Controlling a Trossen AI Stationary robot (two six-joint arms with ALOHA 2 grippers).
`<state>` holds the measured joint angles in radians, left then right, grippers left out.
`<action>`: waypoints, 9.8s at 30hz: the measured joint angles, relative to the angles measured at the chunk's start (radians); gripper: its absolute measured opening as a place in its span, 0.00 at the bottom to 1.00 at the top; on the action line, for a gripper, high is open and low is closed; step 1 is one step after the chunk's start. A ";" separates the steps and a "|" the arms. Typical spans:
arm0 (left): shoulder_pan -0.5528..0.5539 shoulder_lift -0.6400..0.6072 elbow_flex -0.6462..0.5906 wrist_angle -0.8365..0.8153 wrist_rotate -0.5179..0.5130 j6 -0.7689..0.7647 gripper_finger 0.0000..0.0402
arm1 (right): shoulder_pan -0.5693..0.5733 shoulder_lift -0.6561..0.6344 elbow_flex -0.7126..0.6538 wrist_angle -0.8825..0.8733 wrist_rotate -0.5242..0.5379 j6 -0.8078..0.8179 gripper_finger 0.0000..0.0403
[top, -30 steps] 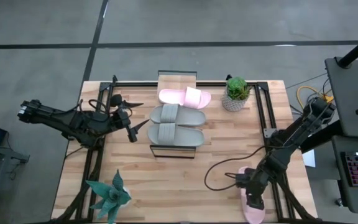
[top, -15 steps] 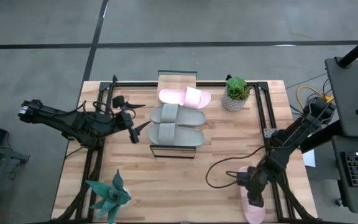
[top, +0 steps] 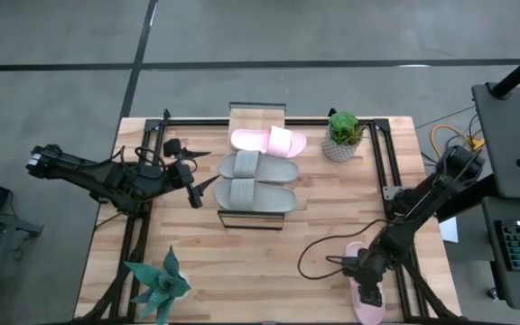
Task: Pick and place slides into the shelf
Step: Align the pink slide with the other pink slide on the shelf
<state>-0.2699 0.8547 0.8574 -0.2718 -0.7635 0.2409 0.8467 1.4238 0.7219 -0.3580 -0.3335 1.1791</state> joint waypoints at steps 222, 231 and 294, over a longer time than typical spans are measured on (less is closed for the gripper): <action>-0.170 0.247 0.178 0.287 0.491 0.066 0.88 | -0.255 -0.054 0.484 0.162 1.020 -2.073 0.02; -0.171 0.112 0.167 0.232 0.490 -0.149 0.90 | -0.382 -0.054 0.534 0.152 1.067 -2.250 0.02; -0.171 -0.046 0.148 -0.112 -0.212 -0.050 0.90 | -1.427 0.144 0.627 0.118 0.257 -3.065 0.02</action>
<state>-0.4404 0.8084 1.0058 -0.3833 -0.9756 0.1905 -0.5808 1.5673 1.3487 -0.2398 -0.0766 -1.8858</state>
